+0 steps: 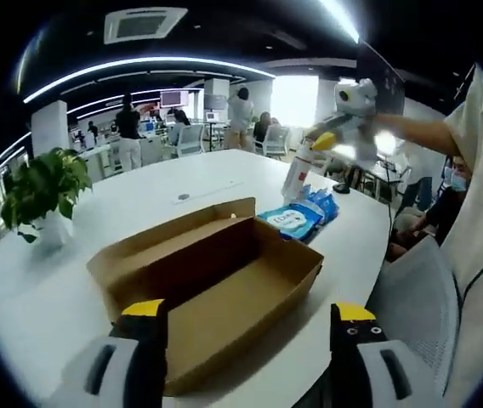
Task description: Operate the shoe box by opening the lid, removing the specified soft item, and placing it in the target area until the item is outside and the box remains undamaged.
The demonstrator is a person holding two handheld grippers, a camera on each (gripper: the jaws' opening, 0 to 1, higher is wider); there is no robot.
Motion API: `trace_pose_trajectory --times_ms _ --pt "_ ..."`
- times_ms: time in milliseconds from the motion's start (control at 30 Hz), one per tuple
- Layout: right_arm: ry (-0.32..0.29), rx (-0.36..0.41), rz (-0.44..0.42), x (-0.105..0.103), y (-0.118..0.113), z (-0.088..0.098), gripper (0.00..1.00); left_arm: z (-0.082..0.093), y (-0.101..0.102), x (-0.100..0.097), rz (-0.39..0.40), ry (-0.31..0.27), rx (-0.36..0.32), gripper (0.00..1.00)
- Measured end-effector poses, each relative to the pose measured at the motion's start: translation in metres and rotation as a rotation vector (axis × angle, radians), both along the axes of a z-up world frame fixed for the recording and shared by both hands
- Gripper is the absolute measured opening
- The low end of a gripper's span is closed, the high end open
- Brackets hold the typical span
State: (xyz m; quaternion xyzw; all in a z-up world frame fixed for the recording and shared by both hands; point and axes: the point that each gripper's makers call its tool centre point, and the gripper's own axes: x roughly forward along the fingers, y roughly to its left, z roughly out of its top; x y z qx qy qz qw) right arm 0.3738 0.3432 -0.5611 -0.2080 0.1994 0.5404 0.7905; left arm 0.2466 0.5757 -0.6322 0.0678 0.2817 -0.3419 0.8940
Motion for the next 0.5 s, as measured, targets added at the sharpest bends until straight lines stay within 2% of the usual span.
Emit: trace_pose_trajectory --times_ms 233,500 --pt "-0.023 -0.077 0.024 0.028 -0.011 -0.019 0.15 0.0 0.015 0.0 0.047 0.002 0.007 0.8" --pt "-0.011 -0.129 0.042 0.052 -0.02 -0.041 0.16 -0.004 0.027 -0.002 0.098 0.021 0.006 0.8"
